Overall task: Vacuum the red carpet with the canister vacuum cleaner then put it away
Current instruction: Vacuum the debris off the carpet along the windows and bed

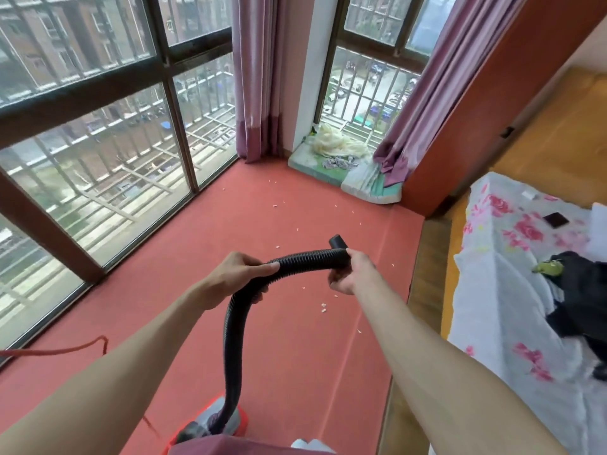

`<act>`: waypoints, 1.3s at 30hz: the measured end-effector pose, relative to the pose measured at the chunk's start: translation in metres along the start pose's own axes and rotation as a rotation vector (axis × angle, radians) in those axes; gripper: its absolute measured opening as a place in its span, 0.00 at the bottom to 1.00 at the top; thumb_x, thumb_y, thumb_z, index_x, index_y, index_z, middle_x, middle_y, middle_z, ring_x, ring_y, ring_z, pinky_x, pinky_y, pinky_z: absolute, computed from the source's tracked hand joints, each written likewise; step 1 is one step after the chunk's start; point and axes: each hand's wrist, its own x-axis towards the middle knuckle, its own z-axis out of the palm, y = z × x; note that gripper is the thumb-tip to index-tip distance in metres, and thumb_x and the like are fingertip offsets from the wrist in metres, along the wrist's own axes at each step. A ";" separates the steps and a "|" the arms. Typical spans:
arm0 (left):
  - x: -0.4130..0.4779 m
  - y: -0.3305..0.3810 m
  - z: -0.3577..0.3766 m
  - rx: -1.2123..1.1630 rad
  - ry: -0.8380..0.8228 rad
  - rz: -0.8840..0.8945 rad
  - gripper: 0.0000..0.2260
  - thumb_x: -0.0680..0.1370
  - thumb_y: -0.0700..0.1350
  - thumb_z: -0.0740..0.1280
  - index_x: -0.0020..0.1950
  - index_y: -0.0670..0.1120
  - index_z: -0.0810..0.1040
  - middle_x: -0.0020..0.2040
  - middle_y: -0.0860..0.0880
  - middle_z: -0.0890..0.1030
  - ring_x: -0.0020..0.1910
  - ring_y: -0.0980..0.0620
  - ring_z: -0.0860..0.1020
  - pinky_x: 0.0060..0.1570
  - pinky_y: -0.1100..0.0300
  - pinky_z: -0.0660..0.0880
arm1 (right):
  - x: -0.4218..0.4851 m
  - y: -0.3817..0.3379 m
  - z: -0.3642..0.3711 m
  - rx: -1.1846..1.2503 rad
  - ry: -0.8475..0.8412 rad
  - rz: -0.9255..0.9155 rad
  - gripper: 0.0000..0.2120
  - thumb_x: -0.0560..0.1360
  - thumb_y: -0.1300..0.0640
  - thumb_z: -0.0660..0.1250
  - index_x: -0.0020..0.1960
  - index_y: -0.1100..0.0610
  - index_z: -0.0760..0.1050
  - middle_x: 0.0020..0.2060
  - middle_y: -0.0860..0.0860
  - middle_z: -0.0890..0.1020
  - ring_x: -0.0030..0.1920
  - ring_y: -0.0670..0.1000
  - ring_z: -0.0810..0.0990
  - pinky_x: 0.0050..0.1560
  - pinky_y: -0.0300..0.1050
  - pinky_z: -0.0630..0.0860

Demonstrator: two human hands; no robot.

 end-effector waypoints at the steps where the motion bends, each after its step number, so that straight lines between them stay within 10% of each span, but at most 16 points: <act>1: 0.001 0.001 -0.001 -0.008 -0.013 0.007 0.17 0.77 0.52 0.73 0.42 0.37 0.82 0.35 0.40 0.81 0.32 0.43 0.79 0.37 0.53 0.79 | 0.001 0.000 0.001 -0.007 0.002 0.004 0.07 0.77 0.54 0.66 0.52 0.55 0.73 0.34 0.52 0.76 0.32 0.51 0.73 0.32 0.44 0.69; 21: 0.024 -0.056 0.087 -0.095 -0.504 -0.176 0.18 0.76 0.57 0.71 0.45 0.41 0.80 0.40 0.38 0.82 0.40 0.41 0.83 0.45 0.52 0.81 | 0.025 0.009 -0.086 -0.202 0.346 0.114 0.11 0.75 0.51 0.69 0.51 0.57 0.74 0.39 0.53 0.79 0.35 0.51 0.75 0.34 0.41 0.71; 39: 0.096 -0.067 0.196 -0.042 -0.408 -0.288 0.27 0.69 0.67 0.68 0.45 0.42 0.81 0.39 0.40 0.83 0.39 0.46 0.82 0.46 0.53 0.77 | 0.124 -0.046 -0.164 -0.319 0.281 0.184 0.19 0.73 0.53 0.69 0.62 0.54 0.76 0.43 0.51 0.79 0.35 0.50 0.76 0.29 0.38 0.70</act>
